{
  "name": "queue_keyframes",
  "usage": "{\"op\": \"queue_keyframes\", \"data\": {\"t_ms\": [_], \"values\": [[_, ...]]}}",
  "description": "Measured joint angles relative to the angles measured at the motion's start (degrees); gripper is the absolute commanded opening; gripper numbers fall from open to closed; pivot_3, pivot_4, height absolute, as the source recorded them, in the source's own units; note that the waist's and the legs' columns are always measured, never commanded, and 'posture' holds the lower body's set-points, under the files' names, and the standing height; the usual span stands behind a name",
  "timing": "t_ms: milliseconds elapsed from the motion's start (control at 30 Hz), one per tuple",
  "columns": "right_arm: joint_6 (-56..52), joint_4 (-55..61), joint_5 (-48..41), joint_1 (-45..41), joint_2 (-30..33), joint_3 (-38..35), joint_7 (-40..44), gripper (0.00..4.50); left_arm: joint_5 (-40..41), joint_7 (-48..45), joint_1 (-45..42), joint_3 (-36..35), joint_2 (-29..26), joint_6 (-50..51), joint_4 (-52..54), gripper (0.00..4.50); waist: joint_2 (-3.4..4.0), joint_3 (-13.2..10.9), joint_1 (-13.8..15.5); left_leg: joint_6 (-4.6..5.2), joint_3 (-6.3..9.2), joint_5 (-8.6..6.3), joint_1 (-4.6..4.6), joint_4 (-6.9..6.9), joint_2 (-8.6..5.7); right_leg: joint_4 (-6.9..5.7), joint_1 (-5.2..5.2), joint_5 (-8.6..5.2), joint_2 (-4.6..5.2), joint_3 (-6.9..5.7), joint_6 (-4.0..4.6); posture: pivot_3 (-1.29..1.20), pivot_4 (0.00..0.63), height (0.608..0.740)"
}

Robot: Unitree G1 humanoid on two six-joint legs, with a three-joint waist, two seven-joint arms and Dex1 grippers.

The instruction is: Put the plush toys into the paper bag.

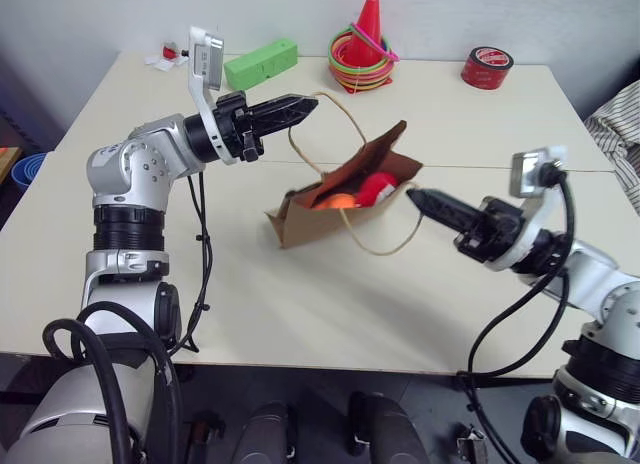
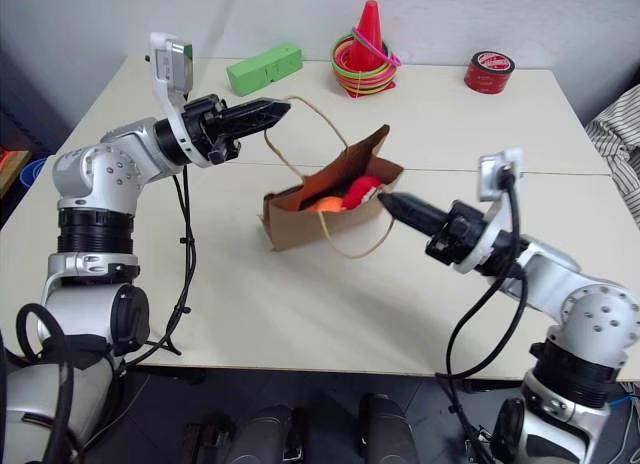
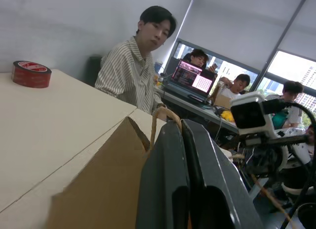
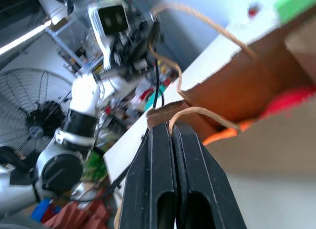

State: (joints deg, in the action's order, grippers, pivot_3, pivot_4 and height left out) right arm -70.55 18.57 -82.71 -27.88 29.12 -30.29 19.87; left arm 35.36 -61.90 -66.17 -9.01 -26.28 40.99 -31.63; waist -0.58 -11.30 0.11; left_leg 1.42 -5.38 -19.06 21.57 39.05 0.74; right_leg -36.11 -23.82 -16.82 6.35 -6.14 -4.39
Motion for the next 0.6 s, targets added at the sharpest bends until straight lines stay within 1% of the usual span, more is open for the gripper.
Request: {"op": "queue_keyframes", "data": {"t_ms": [67,200,233,267,300,333,400,567,600], "values": [[1.6,0.5,-3.5,0.9,2.6,-0.2,-1.5,0.02,-1.0,-1.1,-1.1,0.2,0.0,-2.1,-1.8,0.0,0.0,0.0,0.0,0.03,-0.03,-0.02,0.0,-0.04,0.0,0.05,0.0,0.01,-0.01,0.0,-0.02,0.0,0.15,0.74],[4.6,2.3,-6.7,5.7,4.2,0.2,-3.5,0.02,-3.4,-3.3,-1.6,1.9,0.4,-5.7,-3.3,0.0,-0.02,0.0,0.0,0.06,-0.05,-0.03,0.02,-0.06,0.0,0.1,0.01,0.02,-0.03,-0.02,-0.04,0.0,0.15,0.74],[5.6,2.9,-6.9,6.9,4.2,0.6,-4.1,0.0,-4.2,-3.5,-1.6,2.3,0.4,-6.5,-3.5,0.2,-0.02,0.0,0.0,0.07,-0.07,-0.04,0.01,-0.05,-0.01,0.1,0.01,0.03,-0.03,-0.01,-0.06,0.0,0.15,0.74],[6.7,3.7,-7.7,7.7,4.1,1.1,-5.5,0.19,-4.9,-3.5,-1.5,2.5,0.4,-7.6,-3.9,0.43,-0.02,0.0,0.0,0.08,-0.08,-0.04,0.01,-0.03,-0.01,0.09,0.0,0.04,-0.03,0.01,-0.08,0.0,0.15,0.74],[8.2,3.9,-8.9,8.2,3.9,1.1,-6.9,0.39,-5.6,-3.5,-1.4,2.6,0.2,-8.6,-4.3,0.6,-0.02,0.0,-0.1,0.08,-0.09,-0.04,0.0,-0.03,0.0,0.09,0.01,0.05,-0.03,0.02,-0.1,0.0,0.15,0.74],[9.7,4.1,-9.8,8.4,3.8,1.1,-7.7,0.65,-6.1,-4.1,-1.0,2.7,-0.2,-9.4,-4.4,0.95,-0.02,0.0,-0.3,0.08,-0.13,-0.04,-0.01,-0.03,0.0,0.09,0.0,0.06,-0.03,0.03,-0.11,0.0,0.15,0.74],[12.3,5.9,-10.7,8.6,4.4,1.1,-8.0,1.23,-6.3,-6.2,0.6,2.8,-1.6,-10.7,-3.3,1.52,-0.02,0.0,-0.4,0.08,-0.14,-0.04,-0.02,-0.04,0.06,0.09,-0.01,0.06,-0.07,0.04,-0.11,0.0,0.15,0.74],[13.1,9.6,-12.9,12.8,10.6,1.2,-4.2,2.97,-7.9,-10.6,3.7,3.0,-5.9,-15.8,-1.9,3.07,-0.03,0.0,0.0,0.2,-0.1,-0.11,0.0,0.01,0.04,0.16,0.04,0.06,-0.04,0.03,-0.11,0.0,0.15,0.74],[13.1,9.6,-13.0,13.8,11.7,1.2,-3.2,3.38,-8.6,-11.2,4.0,3.0,-6.7,-16.9,-1.9,3.43,-0.04,0.0,0.1,0.25,-0.09,-0.14,0.0,0.04,0.01,0.16,0.08,0.07,-0.01,0.02,-0.13,0.0,0.15,0.74]]}}
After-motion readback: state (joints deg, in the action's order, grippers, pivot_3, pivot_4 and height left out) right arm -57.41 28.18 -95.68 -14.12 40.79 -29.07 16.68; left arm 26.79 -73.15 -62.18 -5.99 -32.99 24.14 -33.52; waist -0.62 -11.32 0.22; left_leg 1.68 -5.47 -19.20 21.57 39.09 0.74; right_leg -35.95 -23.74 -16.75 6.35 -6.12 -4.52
